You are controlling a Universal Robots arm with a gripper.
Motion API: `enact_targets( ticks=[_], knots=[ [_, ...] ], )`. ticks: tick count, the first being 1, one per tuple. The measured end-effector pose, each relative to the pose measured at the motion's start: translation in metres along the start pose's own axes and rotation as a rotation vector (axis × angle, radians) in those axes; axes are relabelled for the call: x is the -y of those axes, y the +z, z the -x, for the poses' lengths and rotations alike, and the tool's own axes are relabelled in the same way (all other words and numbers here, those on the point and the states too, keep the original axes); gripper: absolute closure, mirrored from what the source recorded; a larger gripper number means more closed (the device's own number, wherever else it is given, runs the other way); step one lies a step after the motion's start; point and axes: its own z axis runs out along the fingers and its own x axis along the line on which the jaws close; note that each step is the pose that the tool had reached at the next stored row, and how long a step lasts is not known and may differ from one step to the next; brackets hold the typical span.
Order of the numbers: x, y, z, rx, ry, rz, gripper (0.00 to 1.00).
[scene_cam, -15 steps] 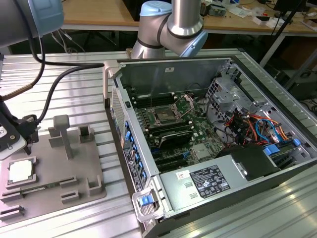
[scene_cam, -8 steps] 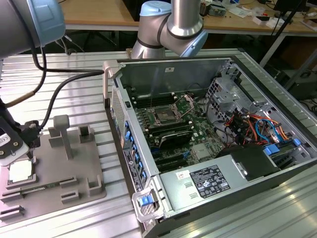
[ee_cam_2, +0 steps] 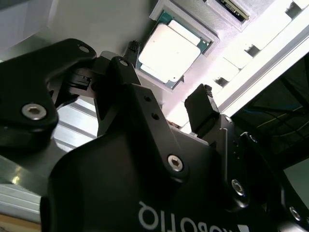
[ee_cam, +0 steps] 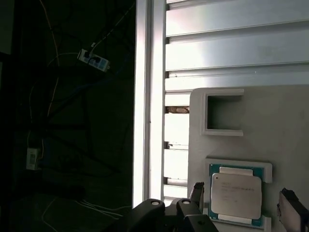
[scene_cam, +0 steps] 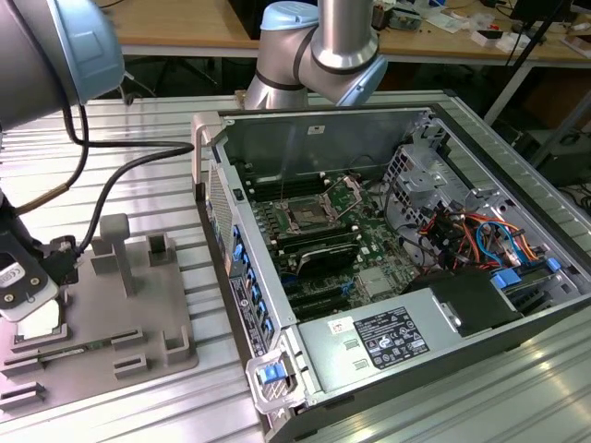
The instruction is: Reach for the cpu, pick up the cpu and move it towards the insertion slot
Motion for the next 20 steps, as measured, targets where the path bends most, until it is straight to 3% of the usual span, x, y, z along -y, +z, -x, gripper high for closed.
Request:
enact_targets(
  ticks=[10,20],
  knots=[
    [0.0035,0.0115,-0.0003,-0.0002,0.0,-0.0001,0.34],
    [0.006,0.0188,-0.0005,-0.0068,0.0,0.0002,0.34]
  ],
)
